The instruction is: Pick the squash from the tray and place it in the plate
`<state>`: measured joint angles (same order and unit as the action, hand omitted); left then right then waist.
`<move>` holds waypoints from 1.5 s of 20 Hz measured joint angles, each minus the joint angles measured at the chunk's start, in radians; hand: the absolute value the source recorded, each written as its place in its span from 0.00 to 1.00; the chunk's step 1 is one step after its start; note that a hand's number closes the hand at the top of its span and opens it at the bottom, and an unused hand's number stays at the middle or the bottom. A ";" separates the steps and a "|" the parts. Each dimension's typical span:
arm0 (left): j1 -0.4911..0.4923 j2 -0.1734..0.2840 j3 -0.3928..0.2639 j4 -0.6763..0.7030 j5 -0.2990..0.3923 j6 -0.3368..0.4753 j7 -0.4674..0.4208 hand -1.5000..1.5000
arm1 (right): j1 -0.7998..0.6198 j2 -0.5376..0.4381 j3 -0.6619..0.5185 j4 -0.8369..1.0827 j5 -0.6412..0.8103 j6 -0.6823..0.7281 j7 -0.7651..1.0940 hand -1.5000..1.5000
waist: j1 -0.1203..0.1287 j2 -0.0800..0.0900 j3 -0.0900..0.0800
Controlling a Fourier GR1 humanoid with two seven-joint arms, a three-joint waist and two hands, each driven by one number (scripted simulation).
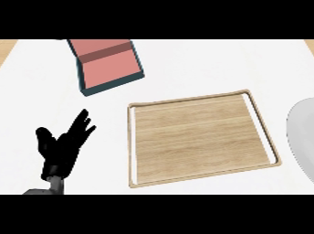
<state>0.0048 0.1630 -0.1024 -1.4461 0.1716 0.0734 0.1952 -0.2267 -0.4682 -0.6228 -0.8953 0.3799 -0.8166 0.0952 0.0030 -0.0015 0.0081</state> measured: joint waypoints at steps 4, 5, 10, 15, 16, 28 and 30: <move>0.014 -0.012 -0.011 -0.013 -0.011 0.008 -0.003 0.50 | -0.007 0.023 -0.094 -0.014 -0.149 -0.006 -0.186 0.00 | -0.002 -0.002 -0.001; 0.015 -0.010 -0.008 -0.018 -0.012 0.009 0.003 0.50 | -0.003 0.019 -0.117 -0.018 -0.182 0.005 -0.215 0.00 | -0.003 -0.002 -0.002; 0.025 -0.014 -0.005 -0.033 -0.018 0.012 0.018 0.50 | 0.100 0.068 -0.182 -0.132 -0.333 0.113 -0.297 0.00 | -0.010 -0.004 -0.005; 0.032 -0.028 -0.004 -0.022 -0.036 0.023 -0.006 0.50 | 0.272 0.177 -0.181 -0.346 -0.432 0.258 -0.320 0.00 | -0.019 -0.008 -0.005; 0.033 -0.025 -0.001 -0.019 -0.035 0.018 -0.011 0.50 | 0.315 0.194 -0.178 -0.394 -0.446 0.291 -0.313 0.00 | -0.021 -0.008 -0.005; 0.024 -0.025 0.016 -0.032 -0.034 -0.003 0.021 0.50 | 0.704 0.441 -0.026 -0.811 -0.416 0.375 -0.286 0.00 | -0.012 -0.004 -0.006; 0.034 -0.035 0.006 -0.047 -0.043 0.004 0.030 0.50 | 0.759 0.452 0.034 -0.842 -0.422 0.344 -0.290 0.00 | -0.011 -0.004 -0.006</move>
<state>0.0384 0.1280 -0.0962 -1.4933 0.1289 0.0775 0.2249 0.5326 -0.0166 -0.5890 -1.7372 -0.0418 -0.4721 -0.1945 -0.0085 -0.0050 0.0019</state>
